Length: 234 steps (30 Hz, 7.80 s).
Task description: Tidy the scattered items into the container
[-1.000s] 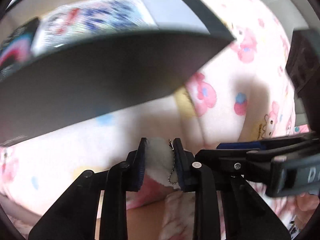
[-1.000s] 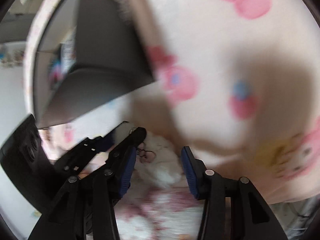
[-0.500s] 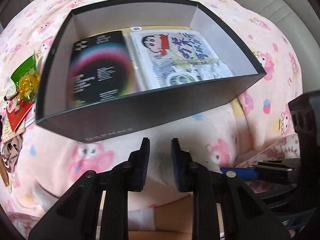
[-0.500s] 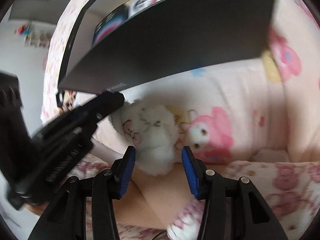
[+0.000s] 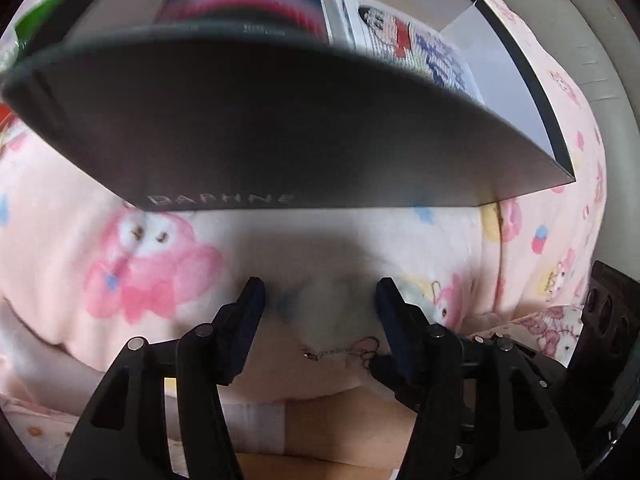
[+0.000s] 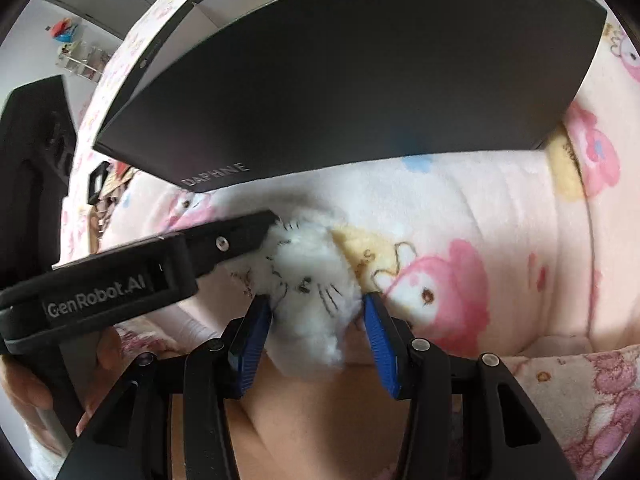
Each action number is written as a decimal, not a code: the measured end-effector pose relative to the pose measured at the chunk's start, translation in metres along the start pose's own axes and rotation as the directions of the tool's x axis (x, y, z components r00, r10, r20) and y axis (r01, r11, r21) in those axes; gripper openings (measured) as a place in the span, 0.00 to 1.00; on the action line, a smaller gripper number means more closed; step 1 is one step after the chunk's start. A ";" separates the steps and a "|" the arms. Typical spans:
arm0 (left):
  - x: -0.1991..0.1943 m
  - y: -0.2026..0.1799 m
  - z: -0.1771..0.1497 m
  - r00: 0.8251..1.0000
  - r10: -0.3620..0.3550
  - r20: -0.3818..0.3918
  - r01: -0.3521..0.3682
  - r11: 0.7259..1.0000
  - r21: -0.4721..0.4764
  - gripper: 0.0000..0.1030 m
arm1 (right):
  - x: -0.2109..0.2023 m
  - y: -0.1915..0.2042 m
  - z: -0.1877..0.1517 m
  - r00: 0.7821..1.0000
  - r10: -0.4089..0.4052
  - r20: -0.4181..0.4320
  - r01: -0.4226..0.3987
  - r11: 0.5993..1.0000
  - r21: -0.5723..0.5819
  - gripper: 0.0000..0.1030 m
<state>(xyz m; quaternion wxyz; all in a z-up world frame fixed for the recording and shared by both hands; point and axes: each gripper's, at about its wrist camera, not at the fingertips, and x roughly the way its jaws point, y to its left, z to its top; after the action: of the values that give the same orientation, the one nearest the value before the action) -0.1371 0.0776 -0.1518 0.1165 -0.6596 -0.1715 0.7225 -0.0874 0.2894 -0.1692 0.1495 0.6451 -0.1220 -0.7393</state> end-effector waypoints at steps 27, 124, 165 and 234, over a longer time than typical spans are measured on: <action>-0.036 0.000 -0.001 0.984 -0.117 0.132 0.120 0.993 -0.018 0.39 | 0.013 0.034 0.015 0.975 -0.219 0.040 0.220 0.975 -0.021 0.49; 0.003 0.001 0.030 0.972 -0.161 0.170 0.184 0.974 -0.129 0.47 | -0.051 -0.047 0.004 0.947 -0.131 0.294 0.052 0.964 0.260 0.44; -0.002 -0.060 0.174 0.975 -0.187 0.120 0.179 0.981 0.077 0.32 | -0.081 -0.042 0.178 0.943 -0.019 0.332 0.011 1.000 0.026 0.24; 0.080 -0.109 0.232 0.994 -0.106 0.022 0.100 0.981 0.167 0.39 | -0.080 -0.086 0.201 0.900 -0.172 0.401 0.129 0.983 0.132 0.25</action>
<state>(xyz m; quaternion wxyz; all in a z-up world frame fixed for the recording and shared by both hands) -0.3818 0.1868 -0.1642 0.2054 -0.6268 -0.1467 0.7372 -0.2825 0.3967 -0.1006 0.0297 0.4895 -0.1382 -0.8604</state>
